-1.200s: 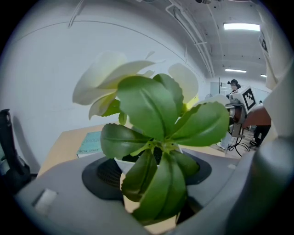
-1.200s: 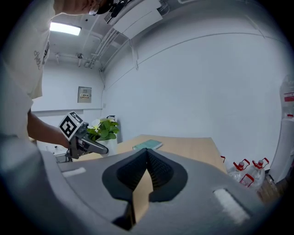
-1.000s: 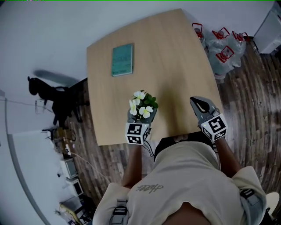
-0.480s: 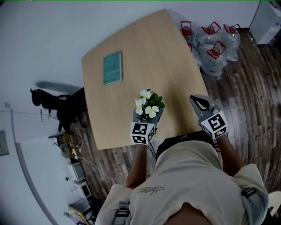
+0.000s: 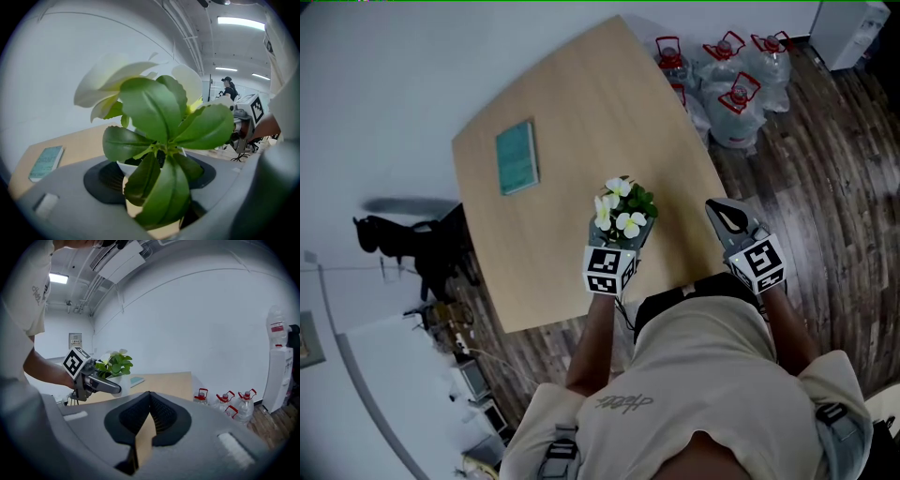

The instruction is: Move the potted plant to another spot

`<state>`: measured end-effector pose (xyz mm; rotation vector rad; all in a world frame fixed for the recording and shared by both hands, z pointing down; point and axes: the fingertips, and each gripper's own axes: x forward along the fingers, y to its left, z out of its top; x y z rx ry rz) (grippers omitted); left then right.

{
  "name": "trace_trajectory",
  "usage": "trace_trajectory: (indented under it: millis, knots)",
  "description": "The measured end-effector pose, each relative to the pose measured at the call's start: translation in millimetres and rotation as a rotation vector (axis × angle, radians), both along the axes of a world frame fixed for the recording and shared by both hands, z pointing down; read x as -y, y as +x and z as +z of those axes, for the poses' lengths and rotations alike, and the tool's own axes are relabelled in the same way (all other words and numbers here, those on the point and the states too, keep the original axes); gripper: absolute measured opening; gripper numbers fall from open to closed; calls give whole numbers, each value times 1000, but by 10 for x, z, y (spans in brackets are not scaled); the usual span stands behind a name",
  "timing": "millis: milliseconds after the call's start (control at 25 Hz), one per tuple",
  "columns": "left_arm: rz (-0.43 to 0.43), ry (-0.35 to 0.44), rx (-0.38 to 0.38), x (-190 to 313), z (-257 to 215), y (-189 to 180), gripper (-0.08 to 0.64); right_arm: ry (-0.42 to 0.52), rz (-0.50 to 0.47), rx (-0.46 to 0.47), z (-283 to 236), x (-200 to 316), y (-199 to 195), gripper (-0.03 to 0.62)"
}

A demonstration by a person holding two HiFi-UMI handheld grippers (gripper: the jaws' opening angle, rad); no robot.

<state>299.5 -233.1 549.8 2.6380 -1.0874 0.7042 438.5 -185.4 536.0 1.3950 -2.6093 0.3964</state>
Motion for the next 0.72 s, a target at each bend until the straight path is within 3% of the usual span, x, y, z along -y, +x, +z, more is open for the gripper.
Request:
trace_trajectory:
  millis: [360, 720]
  knots:
    - [95, -14, 15, 280, 389, 553, 357, -50, 66, -14, 164, -62, 447, 2]
    - [137, -35, 36, 462, 781, 844, 357, -97, 132, 41, 254, -14, 688, 2]
